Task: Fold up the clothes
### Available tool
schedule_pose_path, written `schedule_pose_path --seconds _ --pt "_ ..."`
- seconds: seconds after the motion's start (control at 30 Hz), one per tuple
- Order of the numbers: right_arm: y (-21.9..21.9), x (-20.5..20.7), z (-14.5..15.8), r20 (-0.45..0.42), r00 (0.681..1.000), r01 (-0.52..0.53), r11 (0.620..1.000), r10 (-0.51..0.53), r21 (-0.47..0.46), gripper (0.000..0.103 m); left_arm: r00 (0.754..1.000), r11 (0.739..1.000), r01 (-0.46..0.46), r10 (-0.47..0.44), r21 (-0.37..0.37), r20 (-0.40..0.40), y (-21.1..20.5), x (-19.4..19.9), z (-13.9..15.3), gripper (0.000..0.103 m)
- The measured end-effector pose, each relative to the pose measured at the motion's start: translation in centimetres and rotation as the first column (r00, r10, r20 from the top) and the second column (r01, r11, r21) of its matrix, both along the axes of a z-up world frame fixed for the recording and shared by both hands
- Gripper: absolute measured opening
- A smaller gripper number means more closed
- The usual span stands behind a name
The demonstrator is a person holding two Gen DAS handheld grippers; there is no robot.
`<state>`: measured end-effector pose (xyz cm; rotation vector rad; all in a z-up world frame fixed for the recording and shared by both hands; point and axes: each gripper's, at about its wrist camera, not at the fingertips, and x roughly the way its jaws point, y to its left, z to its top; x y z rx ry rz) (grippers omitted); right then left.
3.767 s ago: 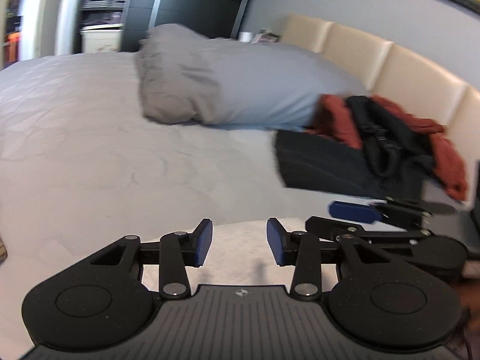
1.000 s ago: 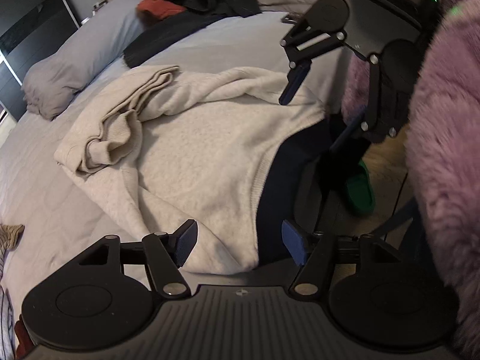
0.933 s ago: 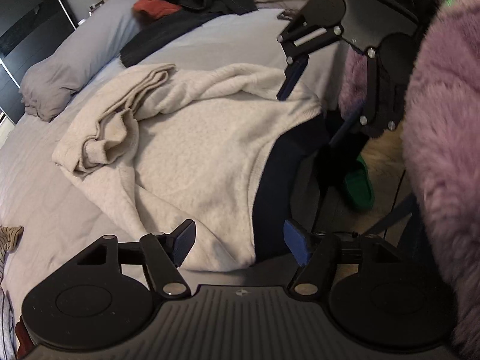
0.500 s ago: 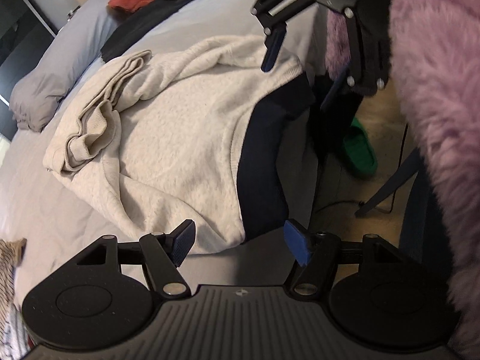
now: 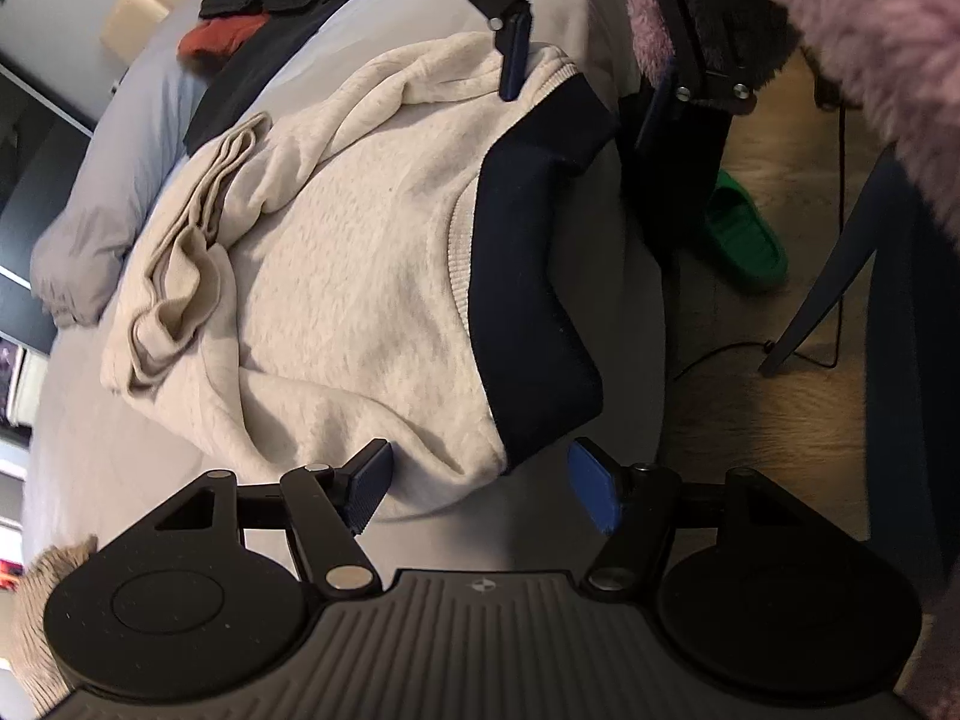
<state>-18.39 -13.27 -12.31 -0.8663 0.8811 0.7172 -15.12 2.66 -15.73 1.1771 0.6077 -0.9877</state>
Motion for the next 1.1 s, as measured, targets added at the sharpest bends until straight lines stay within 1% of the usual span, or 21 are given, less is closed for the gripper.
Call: schedule_pose_path --seconds 0.03,0.07,0.1,0.13,0.2,0.27,0.43,0.53,0.57,0.6,0.63,0.7,0.73,0.77,0.8,0.9,0.97,1.1 --pt "0.1 0.0 -0.2 0.009 1.000 -0.006 1.000 0.006 -0.013 0.076 1.000 1.000 0.003 -0.003 0.002 0.014 -0.1 0.0 -0.2 0.060" --pt "0.1 0.0 -0.2 0.017 1.000 -0.006 1.000 0.006 -0.018 0.072 1.000 1.000 0.002 -0.002 0.003 0.025 -0.2 0.1 -0.2 0.055" --pt "0.0 0.1 0.0 0.022 1.000 0.000 1.000 0.001 -0.015 0.069 1.000 1.000 0.001 -0.001 0.004 0.031 -0.3 0.2 -0.3 0.054" --pt "0.0 0.2 0.2 0.028 1.000 0.005 1.000 -0.005 -0.012 0.062 1.000 1.000 0.002 -0.002 0.003 0.023 -0.3 0.3 -0.2 0.051" --pt "-0.2 0.5 0.5 0.036 0.999 0.017 1.000 -0.017 -0.001 0.058 1.000 1.000 0.001 -0.001 -0.002 0.005 -0.2 0.4 0.0 0.045" --pt "-0.5 0.6 1.1 0.036 0.999 0.030 0.999 -0.031 0.030 0.053 1.000 1.000 -0.012 0.011 -0.029 -0.020 -0.2 0.5 0.6 0.027" --pt "-1.1 1.0 2.4 0.035 0.997 0.066 0.992 -0.071 0.109 0.049 0.992 0.987 -0.100 0.089 -0.126 -0.089 0.2 1.7 2.7 0.023" --pt "-1.9 1.7 3.4 0.043 0.991 0.116 0.977 -0.125 0.178 0.048 0.980 0.968 -0.169 0.145 -0.183 -0.135 0.4 2.8 3.5 0.023" --pt "-2.1 2.1 3.5 0.040 0.989 0.135 0.972 -0.146 0.192 0.050 0.976 0.963 -0.187 0.161 -0.194 -0.143 0.4 3.2 3.6 0.023" --pt "-2.3 2.5 3.5 0.039 0.986 0.152 0.968 -0.163 0.200 0.052 0.973 0.958 -0.203 0.175 -0.204 -0.148 0.4 3.5 3.7 0.023" --pt "-2.4 2.8 3.4 0.043 0.984 0.162 0.966 -0.174 0.200 0.055 0.973 0.955 -0.211 0.183 -0.210 -0.144 0.4 3.8 3.8 0.025" --pt "-2.4 3.4 3.1 0.045 0.983 0.168 0.966 -0.180 0.196 0.058 0.971 0.950 -0.223 0.197 -0.220 -0.134 0.3 4.4 3.9 0.029" --pt "-2.4 3.6 2.9 0.038 0.983 0.167 0.967 -0.177 0.190 0.061 0.974 0.953 -0.213 0.190 -0.214 -0.120 0.2 4.4 3.8 0.035" --pt "-2.3 3.7 2.7 0.032 0.985 0.161 0.971 -0.169 0.176 0.063 0.982 0.963 -0.183 0.167 -0.196 -0.092 0.2 4.1 3.7 0.040" --pt "-2.1 3.5 2.5 0.032 0.988 0.146 0.977 -0.153 0.157 0.063 0.987 0.972 -0.156 0.146 -0.177 -0.066 0.2 3.8 3.5 0.042" --pt "-1.7 2.6 1.9 0.053 0.993 0.102 0.989 -0.108 0.105 0.062 0.995 0.987 -0.103 0.102 -0.121 -0.014 0.1 2.9 2.6 0.042" --pt "-1.4 2.1 1.4 0.071 0.994 0.084 0.994 -0.089 0.064 0.061 0.997 0.992 -0.075 0.077 -0.104 0.013 -0.1 2.5 2.2 0.042" --pt "-0.7 0.9 1.1 0.136 0.990 0.027 1.000 -0.026 -0.005 0.061 0.998 0.998 -0.021 0.026 -0.067 0.065 -0.3 1.8 1.4 0.042"
